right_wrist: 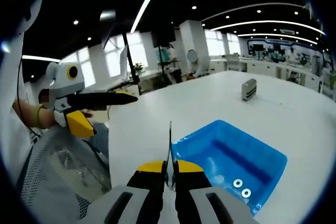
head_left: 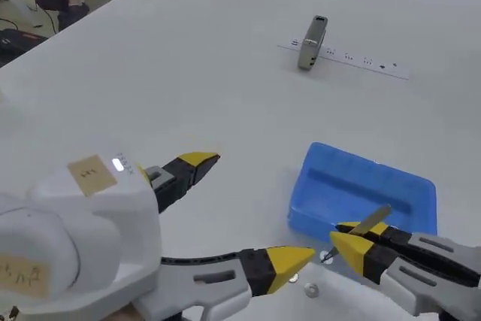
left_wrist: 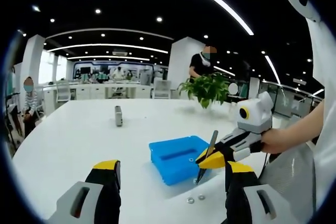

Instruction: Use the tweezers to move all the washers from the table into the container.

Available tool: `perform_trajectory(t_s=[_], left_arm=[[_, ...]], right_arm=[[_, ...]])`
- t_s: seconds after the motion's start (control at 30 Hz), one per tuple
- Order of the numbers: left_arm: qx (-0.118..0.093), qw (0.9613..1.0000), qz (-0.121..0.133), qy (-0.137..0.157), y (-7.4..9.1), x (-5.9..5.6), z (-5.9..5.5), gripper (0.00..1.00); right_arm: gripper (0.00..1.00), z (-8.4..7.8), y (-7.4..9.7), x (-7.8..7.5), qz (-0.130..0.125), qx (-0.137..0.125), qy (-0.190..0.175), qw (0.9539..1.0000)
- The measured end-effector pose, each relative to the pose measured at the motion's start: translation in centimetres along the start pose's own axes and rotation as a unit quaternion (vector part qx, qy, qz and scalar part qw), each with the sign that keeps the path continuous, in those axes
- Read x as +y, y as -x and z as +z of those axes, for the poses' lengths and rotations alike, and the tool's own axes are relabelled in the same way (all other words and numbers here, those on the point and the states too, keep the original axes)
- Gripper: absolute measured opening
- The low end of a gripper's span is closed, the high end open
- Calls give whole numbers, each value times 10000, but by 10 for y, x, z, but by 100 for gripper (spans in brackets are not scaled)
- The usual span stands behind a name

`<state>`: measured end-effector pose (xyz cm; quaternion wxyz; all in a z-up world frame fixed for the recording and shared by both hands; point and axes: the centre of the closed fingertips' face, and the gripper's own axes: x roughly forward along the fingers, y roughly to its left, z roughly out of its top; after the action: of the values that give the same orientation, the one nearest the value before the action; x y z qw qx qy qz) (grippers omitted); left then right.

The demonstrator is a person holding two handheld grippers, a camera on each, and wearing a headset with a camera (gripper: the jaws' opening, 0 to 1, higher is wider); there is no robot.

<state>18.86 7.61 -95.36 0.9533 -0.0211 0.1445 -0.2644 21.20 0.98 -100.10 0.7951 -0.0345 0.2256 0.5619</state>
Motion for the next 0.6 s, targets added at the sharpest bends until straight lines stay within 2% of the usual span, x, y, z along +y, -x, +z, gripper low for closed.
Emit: perform_trajectory(t_s=[0.2, 0.47, 0.6], left_arm=[[-28, 10000, -26, 13, 0, -1, 1, 83], [-72, 9998, 154, -75, 2, 4, 4, 84], [-237, 9996, 168, -14, 4, 4, 10, 87]], right_arm=[[3, 16, 12, 3, -33, -259, -238, 9994], [3, 35, 25, 0, 81, -516, -307, 9982], [3, 38, 31, -4, 154, -573, -244, 9979]])
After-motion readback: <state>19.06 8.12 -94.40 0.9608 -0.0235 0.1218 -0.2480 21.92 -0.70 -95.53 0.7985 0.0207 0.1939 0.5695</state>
